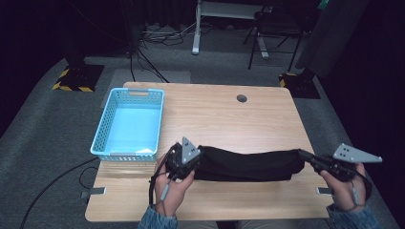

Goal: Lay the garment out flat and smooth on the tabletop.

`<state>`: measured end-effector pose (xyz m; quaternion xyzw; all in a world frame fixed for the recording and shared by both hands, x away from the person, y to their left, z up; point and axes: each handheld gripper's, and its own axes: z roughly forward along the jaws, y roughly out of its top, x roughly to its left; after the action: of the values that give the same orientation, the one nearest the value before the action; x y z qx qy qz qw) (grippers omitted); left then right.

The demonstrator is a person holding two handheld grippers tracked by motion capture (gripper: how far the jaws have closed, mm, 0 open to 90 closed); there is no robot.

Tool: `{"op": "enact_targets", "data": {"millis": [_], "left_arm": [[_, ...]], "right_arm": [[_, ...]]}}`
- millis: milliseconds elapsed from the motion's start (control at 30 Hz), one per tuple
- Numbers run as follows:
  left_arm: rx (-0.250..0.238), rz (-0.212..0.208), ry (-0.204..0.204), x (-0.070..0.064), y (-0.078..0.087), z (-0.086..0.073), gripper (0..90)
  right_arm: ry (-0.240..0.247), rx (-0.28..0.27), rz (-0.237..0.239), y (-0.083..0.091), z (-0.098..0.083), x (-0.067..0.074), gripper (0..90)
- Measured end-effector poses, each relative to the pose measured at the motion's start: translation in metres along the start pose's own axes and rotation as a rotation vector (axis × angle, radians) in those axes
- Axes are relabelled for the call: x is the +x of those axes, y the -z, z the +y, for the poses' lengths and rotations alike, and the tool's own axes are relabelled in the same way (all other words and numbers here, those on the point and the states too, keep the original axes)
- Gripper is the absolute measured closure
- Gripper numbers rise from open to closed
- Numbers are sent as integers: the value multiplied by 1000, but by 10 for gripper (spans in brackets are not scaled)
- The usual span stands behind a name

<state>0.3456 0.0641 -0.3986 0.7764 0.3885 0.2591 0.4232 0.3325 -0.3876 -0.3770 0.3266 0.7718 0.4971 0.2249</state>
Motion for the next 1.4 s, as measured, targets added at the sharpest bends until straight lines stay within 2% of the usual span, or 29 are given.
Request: {"op": "enact_targets", "data": {"millis": [33, 67, 100, 133, 167, 200, 233, 267, 300, 467, 533, 667, 767, 867, 933, 1033, 1067, 1133, 1167, 1267, 1333, 1400], "left_arm": [[-2, 73, 49, 10, -11, 2, 730], [22, 112, 101, 18, -18, 5, 645], [28, 125, 145, 23, -21, 6, 599], [20, 133, 167, 24, -20, 6, 490], [16, 144, 159, 23, -18, 5, 413], [13, 145, 141, 21, -16, 3, 402], [17, 127, 126, 19, -15, -1, 399], [33, 110, 129, 19, -16, -5, 397], [59, 89, 131, 18, -18, -8, 397], [101, 32, 116, 10, -30, -18, 389], [128, 20, 91, 5, -36, -19, 369], [165, -17, 66, -6, -47, -20, 356], [203, -30, 43, -12, -58, -23, 356], [222, -54, 61, -15, -70, -30, 352], [257, -57, 51, -16, -78, -33, 335], [270, -74, 44, -19, -86, -35, 339], [278, -77, 36, -20, -88, -36, 369], [304, -94, 21, -22, -94, -38, 521], [321, -85, 0, -24, -97, -40, 604], [322, -82, -21, -27, -98, -39, 763], [327, -87, -23, -28, -96, -37, 808], [319, -93, -21, -29, -91, -36, 818]], "right_arm": [[-9, -29, -43, -12, 4, -12, 871], [-31, -49, -132, -26, 4, -25, 751], [-47, -65, -272, -39, 2, -35, 595], [-55, -37, -315, -47, -1, -40, 581], [-71, -31, -301, -50, -4, -41, 535], [-71, -44, -297, -50, -7, -38, 510], [-58, -45, -296, -48, -10, -37, 501], [-38, -29, -292, -46, -15, -35, 496], [-39, -14, -286, -45, -19, -36, 488], [-80, 48, -263, -39, -43, -45, 461], [-94, 62, -256, -36, -49, -46, 453], [-115, 115, -234, -37, -62, -48, 424], [-118, 161, -210, -41, -70, -48, 427], [-118, 205, -172, -47, -78, -46, 454], [-118, 234, -153, -51, -82, -45, 460], [-114, 278, -129, -57, -86, -46, 520], [-114, 292, -124, -59, -87, -46, 555], [-105, 320, -105, -62, -89, -46, 665], [-99, 334, -99, -64, -89, -46, 705], [-74, 358, -94, -68, -88, -43, 784], [-61, 364, -98, -68, -87, -42, 834], [-50, 366, -105, -66, -84, -39, 847]]}}
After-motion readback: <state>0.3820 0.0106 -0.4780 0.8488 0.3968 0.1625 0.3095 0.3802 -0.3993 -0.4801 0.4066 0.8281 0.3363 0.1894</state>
